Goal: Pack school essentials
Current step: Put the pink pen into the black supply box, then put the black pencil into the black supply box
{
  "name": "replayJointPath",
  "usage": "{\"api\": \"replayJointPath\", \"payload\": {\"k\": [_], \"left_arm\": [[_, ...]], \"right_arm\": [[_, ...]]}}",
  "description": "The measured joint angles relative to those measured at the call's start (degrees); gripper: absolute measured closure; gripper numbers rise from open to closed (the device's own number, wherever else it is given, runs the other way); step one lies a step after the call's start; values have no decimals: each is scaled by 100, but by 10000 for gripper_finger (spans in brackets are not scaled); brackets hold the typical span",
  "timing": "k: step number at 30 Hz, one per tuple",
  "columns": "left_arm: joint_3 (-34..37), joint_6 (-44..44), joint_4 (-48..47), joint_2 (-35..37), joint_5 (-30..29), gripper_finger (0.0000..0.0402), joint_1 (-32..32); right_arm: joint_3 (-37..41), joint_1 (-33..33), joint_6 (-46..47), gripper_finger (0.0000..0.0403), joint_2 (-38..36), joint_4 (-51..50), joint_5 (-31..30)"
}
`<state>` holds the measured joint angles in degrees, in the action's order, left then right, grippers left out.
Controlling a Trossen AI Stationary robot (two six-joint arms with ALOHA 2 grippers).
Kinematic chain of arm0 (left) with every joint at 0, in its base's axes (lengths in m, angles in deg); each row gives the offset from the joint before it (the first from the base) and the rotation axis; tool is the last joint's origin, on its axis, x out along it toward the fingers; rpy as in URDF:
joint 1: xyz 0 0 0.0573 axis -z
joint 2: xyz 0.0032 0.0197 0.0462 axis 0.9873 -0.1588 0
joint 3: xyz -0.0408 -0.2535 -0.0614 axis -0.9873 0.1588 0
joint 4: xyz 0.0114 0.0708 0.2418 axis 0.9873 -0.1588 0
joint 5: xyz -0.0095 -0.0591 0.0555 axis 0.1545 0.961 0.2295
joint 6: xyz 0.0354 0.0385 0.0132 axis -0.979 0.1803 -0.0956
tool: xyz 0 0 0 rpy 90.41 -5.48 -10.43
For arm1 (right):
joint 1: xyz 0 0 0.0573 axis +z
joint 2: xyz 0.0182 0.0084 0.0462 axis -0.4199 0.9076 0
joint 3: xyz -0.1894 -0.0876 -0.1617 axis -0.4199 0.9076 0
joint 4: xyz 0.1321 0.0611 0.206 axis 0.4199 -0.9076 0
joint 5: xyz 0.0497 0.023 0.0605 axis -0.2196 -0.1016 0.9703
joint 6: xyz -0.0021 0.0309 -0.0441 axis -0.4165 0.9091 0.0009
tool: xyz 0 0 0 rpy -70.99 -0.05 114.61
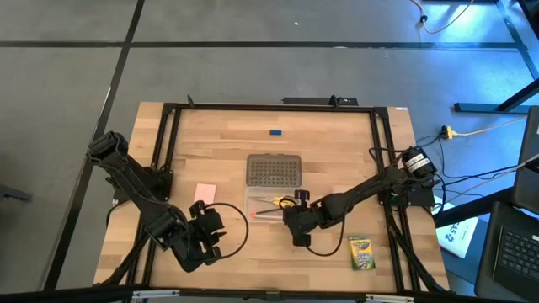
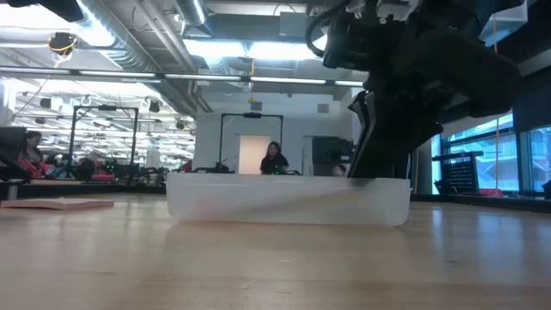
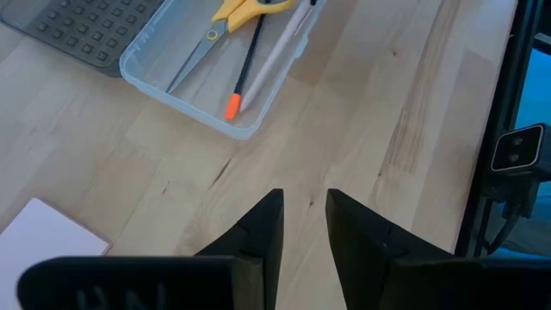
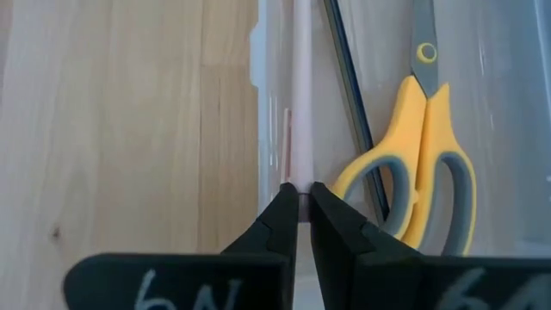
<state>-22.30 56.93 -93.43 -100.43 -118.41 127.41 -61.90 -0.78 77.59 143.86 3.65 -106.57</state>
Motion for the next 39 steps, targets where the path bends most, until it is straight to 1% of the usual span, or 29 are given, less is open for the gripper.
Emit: {"api": "replayJointPath", "payload": {"k": [6,16,20,23,26,32,36,39], "left_arm": [[0,0,0,0,1,318,-2],[0,0,0,0,2,318,-1],[0,88,0,0,4,318,-2],[0,494,-53,0,11,318,0],[0,1166,-162,0,144,318,-2],[0,2674,-357,0,833,318,12],[0,3483,-451,0,1004,318,105],[0,4000,-463,-4,1249,318,244]], "right_arm": [[0,0,-2,371,0,-48,2],[0,0,-11,303,0,-60,-5],[0,-15,54,291,-29,-106,-4],[-2,-22,288,290,-164,-150,80],[-3,-22,284,289,-310,-173,249],[-48,-17,20,289,-625,-114,336],[-50,-20,-140,289,-808,-42,336],[-50,-20,-164,289,-930,-51,341]]}}
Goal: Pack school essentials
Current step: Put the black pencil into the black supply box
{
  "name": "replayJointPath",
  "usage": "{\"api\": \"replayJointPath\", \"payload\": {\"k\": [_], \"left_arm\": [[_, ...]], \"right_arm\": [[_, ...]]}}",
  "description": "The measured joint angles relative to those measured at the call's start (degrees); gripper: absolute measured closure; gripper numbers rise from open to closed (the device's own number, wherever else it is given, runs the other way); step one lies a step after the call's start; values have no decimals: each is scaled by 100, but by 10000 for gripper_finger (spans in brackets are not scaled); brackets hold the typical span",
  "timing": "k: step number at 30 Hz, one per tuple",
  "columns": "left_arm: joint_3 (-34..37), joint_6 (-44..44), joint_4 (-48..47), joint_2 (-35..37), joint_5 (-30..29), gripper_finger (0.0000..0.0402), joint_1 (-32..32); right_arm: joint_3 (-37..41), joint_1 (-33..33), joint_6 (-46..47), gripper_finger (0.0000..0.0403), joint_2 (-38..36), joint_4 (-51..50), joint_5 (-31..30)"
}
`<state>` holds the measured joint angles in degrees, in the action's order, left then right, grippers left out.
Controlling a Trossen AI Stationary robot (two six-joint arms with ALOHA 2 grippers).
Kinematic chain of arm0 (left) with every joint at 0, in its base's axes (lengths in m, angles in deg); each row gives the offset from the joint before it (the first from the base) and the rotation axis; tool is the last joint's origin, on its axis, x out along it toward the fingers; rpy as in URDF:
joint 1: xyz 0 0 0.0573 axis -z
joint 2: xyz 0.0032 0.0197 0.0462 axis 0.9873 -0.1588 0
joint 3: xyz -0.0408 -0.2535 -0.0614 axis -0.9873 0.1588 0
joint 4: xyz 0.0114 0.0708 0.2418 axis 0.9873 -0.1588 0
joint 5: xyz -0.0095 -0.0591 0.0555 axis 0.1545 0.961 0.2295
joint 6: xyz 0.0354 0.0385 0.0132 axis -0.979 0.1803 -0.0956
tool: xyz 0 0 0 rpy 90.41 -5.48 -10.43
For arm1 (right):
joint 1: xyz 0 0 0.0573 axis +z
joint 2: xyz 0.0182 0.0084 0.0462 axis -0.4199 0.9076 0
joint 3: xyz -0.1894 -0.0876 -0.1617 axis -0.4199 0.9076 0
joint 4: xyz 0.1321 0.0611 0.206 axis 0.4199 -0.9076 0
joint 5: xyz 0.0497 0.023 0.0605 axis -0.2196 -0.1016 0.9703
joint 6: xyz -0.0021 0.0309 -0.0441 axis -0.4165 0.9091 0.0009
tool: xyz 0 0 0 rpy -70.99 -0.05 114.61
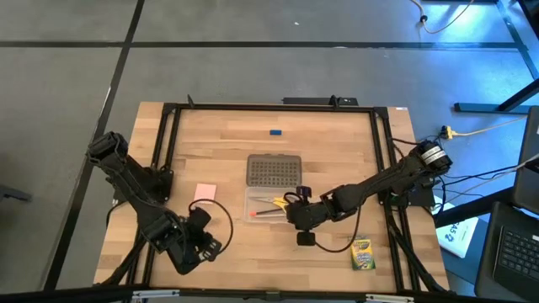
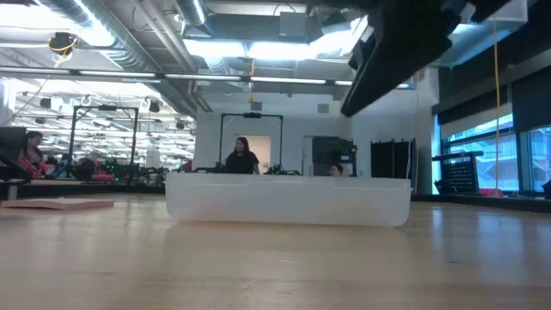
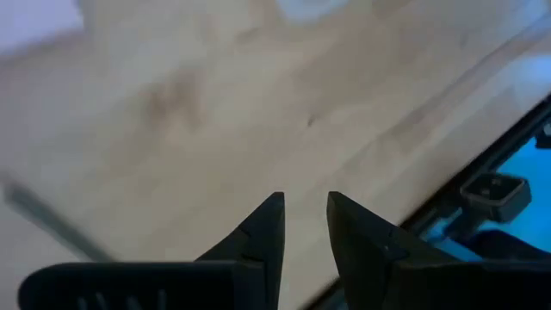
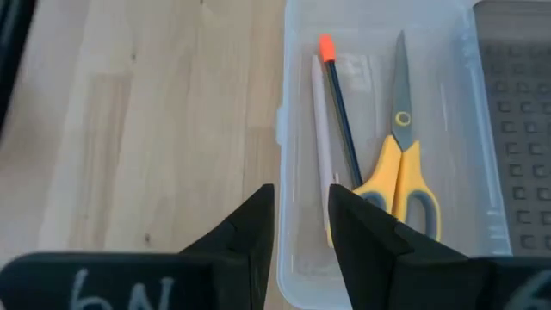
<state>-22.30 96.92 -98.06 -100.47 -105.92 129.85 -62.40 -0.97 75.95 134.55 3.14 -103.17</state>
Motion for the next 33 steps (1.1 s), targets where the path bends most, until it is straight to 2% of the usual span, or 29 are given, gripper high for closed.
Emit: {"api": "replayJointPath", "payload": {"k": [11,18,24,27,31,33], "left_arm": [[-2,2287,191,-549,1447,318,772],[0,2317,204,-856,1574,318,923],[0,2254,204,-1095,1622,318,881],[0,2167,192,-1193,1675,319,887],[0,2271,267,-1309,2123,319,927],[0,2189,274,-1386,2116,319,945]], "right_arm": [[-2,182,-14,289,-303,212,0],[-2,348,-256,289,-320,704,21],[-2,379,-300,289,-320,1024,448],[-2,378,-300,289,-320,1010,450],[-2,378,-299,289,-320,1029,449],[-2,378,-293,289,-320,1038,450]]}}
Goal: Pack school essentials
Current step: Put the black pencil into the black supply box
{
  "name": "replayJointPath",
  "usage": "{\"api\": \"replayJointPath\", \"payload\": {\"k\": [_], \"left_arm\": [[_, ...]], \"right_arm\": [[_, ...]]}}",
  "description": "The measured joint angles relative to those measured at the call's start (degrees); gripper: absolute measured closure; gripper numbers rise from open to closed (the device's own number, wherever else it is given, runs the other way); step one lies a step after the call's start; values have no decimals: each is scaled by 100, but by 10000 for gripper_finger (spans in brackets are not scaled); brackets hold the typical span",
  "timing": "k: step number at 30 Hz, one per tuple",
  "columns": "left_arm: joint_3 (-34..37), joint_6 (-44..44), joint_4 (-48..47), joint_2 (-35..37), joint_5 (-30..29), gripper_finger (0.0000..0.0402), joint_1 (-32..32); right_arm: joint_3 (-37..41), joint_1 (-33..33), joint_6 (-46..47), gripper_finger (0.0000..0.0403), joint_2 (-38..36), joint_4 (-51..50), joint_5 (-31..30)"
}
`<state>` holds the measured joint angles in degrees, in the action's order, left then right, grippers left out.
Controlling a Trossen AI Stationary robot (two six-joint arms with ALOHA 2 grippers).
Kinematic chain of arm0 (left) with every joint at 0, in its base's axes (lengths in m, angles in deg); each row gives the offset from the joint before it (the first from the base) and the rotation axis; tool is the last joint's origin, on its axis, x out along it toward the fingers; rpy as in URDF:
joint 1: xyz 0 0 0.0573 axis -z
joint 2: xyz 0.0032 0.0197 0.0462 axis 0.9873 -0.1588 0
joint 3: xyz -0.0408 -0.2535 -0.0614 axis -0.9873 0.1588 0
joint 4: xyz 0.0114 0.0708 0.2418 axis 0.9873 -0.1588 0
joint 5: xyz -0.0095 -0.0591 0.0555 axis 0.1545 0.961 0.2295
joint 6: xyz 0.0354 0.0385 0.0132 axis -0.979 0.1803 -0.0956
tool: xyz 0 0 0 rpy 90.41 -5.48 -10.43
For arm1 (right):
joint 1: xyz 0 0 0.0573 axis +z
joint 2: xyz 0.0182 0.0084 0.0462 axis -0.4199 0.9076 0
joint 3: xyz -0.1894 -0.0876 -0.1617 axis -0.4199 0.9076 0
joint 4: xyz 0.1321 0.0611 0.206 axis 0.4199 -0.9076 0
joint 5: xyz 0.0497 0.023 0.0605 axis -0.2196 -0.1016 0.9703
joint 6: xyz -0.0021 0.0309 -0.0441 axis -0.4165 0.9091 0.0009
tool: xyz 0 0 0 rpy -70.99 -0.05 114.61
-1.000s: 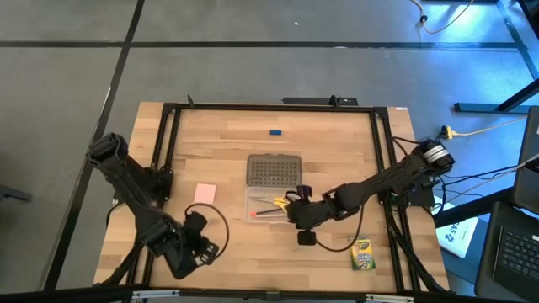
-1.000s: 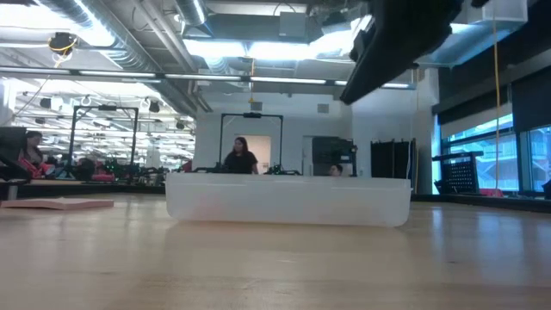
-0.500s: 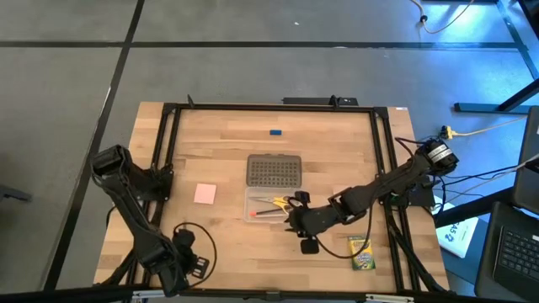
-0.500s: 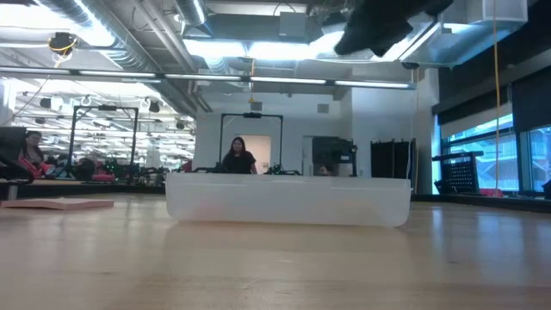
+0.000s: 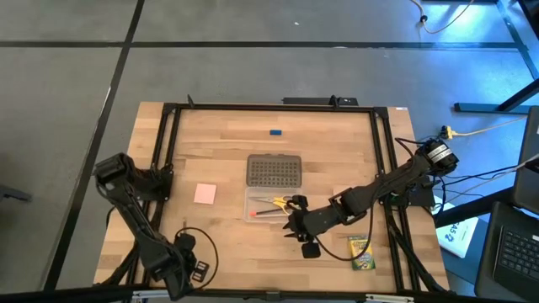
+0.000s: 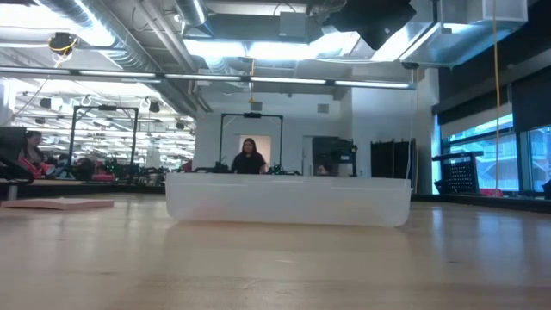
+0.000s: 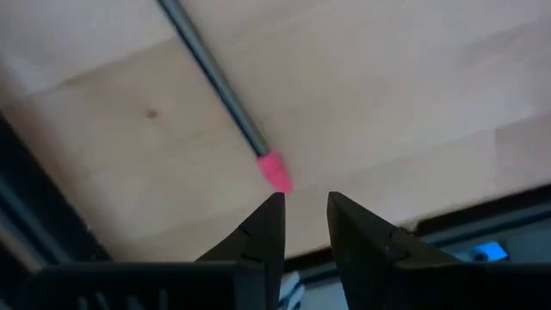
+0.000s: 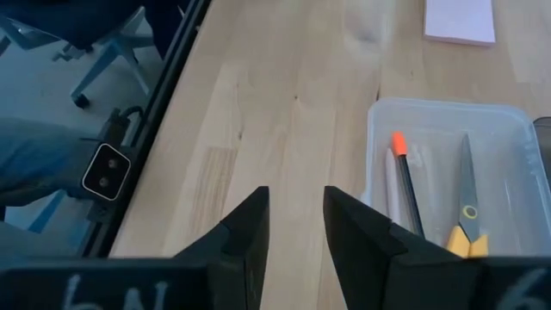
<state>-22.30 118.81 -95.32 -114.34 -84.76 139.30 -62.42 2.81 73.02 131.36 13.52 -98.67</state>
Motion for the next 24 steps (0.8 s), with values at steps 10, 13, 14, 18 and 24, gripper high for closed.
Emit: {"api": "replayJointPath", "payload": {"k": [10,13,14,18,24], "left_arm": [[-2,11,7,-305,119,319,88],[-2,41,10,-338,128,319,75],[0,60,8,-349,151,319,62],[-1,75,5,-347,145,319,30],[-2,119,25,-470,291,319,-2]], "right_arm": [[0,0,-3,289,0,27,-4],[0,0,-2,289,0,50,-4],[0,0,-2,289,0,50,-4],[0,0,-2,289,2,50,-4],[0,0,13,289,4,48,-4]]}}
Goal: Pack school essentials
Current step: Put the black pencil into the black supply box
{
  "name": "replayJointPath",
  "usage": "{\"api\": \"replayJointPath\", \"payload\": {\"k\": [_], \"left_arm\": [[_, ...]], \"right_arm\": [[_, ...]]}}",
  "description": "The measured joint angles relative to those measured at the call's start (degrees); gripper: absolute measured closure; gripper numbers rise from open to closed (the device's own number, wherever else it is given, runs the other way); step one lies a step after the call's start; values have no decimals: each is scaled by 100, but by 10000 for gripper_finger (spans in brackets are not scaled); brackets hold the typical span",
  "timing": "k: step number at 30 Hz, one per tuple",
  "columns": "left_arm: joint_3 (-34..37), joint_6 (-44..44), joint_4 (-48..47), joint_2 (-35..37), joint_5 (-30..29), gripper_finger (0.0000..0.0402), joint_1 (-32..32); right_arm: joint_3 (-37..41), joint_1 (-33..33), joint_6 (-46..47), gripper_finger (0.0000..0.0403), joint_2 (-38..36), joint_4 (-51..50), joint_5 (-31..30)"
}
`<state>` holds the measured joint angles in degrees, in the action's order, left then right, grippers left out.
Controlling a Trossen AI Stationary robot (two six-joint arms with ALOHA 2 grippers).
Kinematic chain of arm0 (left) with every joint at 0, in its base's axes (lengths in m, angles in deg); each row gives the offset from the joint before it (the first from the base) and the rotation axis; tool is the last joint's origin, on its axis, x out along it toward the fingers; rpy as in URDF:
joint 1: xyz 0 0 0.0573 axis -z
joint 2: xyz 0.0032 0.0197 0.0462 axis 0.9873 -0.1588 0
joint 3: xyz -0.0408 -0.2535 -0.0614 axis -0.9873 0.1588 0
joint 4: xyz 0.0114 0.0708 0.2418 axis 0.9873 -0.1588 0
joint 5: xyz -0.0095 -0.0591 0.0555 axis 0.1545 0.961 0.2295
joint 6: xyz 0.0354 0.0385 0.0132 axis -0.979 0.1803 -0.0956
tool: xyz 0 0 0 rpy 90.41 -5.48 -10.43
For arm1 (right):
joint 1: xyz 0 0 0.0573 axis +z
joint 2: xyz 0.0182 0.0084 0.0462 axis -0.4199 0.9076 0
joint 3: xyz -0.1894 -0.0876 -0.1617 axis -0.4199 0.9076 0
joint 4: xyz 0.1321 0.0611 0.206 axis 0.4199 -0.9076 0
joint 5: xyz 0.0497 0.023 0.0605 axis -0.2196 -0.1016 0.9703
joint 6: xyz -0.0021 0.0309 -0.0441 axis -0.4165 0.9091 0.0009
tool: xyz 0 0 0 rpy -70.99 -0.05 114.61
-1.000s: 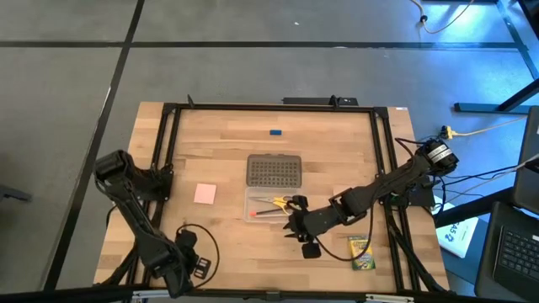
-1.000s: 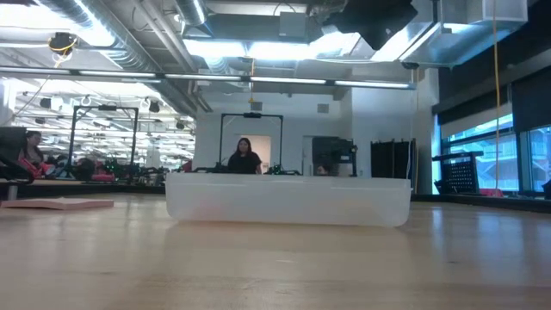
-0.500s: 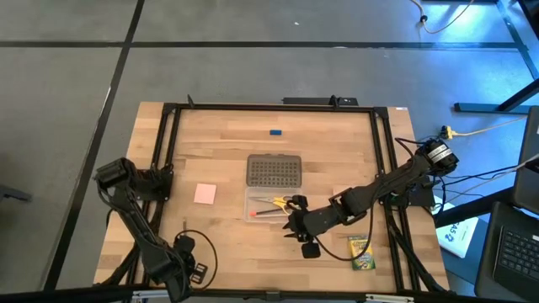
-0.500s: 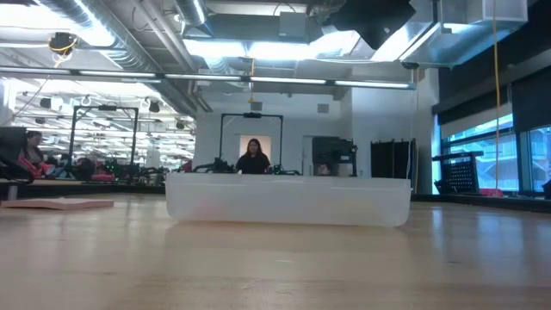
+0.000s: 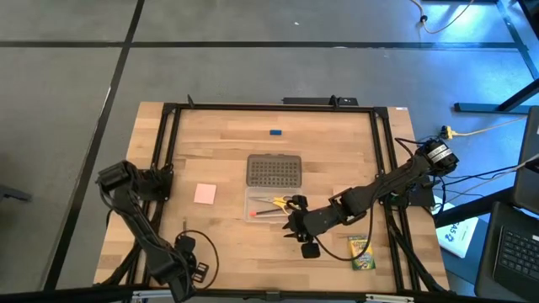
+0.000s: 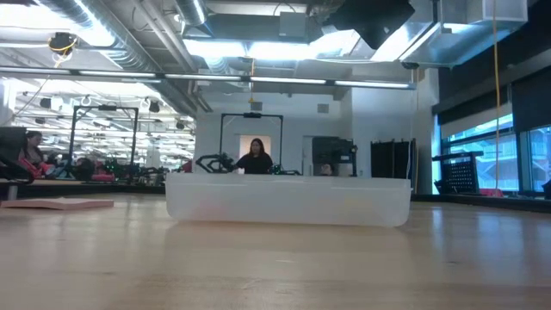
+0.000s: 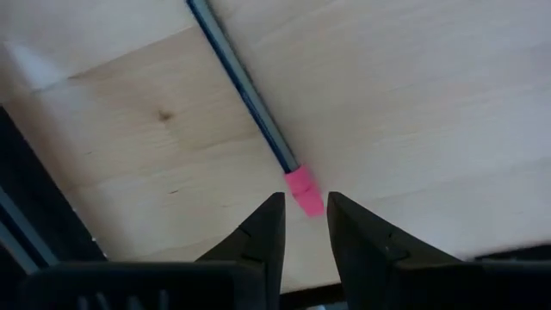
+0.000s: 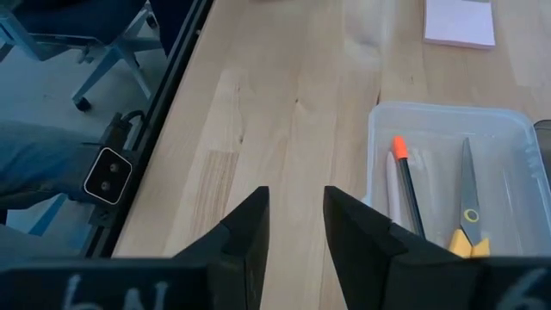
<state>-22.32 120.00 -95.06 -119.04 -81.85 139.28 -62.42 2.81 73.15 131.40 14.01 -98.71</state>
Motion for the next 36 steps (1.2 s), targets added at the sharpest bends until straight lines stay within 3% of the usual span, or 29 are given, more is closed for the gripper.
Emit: {"api": "replayJointPath", "payload": {"k": [30,36], "left_arm": [[-20,7,127,-443,150,320,-92],[-13,0,117,-452,157,348,-84]], "right_arm": [[0,0,-17,289,1,-7,-2],[0,-2,-17,289,2,-7,-1]]}}
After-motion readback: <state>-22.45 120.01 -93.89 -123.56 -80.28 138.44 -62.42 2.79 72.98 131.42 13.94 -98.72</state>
